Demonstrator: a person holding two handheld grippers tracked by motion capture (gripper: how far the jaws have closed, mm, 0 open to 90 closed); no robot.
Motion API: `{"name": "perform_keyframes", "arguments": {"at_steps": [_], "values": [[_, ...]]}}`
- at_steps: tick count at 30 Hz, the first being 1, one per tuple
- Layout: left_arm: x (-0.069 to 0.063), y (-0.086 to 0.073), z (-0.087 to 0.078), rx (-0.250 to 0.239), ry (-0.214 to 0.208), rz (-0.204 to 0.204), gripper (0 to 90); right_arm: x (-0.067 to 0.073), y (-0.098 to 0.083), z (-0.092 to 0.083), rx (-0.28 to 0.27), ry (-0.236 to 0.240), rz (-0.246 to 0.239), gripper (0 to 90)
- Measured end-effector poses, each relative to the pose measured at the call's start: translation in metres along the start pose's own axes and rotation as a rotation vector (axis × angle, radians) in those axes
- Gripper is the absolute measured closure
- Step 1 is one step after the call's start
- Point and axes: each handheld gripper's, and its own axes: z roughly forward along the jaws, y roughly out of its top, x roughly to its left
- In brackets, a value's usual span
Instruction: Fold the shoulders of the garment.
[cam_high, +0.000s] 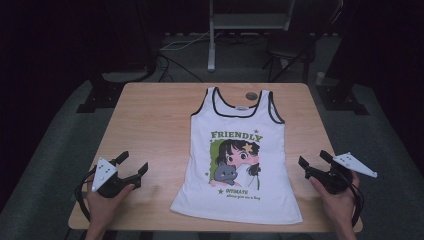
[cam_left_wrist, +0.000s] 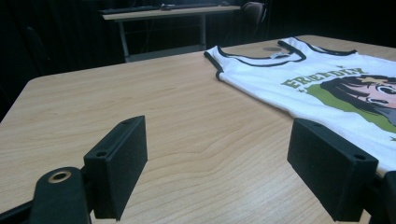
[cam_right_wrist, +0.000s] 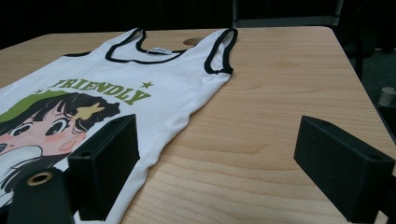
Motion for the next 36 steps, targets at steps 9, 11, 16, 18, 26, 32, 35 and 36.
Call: {"name": "perform_keyframes", "arguments": {"at_steps": [9, 11, 16, 18, 26, 32, 35, 36], "values": [[0.001, 0.0, 0.0, 0.004, 0.001, -0.003, 19.6, -0.002, 0.003, 0.007, 0.041, 0.021, -0.003, 13.4], [0.0, 0.0, 0.0, 0.006, 0.0, 0.001, 19.6, -0.002, 0.009, 0.011, 0.056, 0.022, -0.026, 13.4], [0.0, 0.0, 0.0, 0.009, 0.004, 0.01, 19.6, 0.001, 0.031, 0.021, 0.048, 0.056, -0.036, 13.4], [0.0, 0.0, 0.0, 0.009, 0.004, 0.01, 19.6, 0.004, 0.048, 0.03, 0.055, 0.07, -0.059, 13.4], [0.0, 0.0, 0.001, 0.009, 0.002, 0.004, 19.6, 0.004, 0.089, 0.067, 0.094, 0.106, -0.076, 13.5], [0.0, 0.0, 0.0, 0.01, 0.004, 0.006, 19.6, 0.004, 0.106, 0.095, 0.122, 0.119, -0.082, 13.5], [0.001, 0.0, 0.0, 0.008, 0.002, 0.001, 19.6, 0.003, 0.109, 0.104, 0.133, 0.119, -0.08, 13.6], [0.001, 0.0, 0.0, 0.008, 0.002, 0.001, 19.6, 0.002, 0.113, 0.114, 0.14, 0.119, -0.077, 13.6]]}}
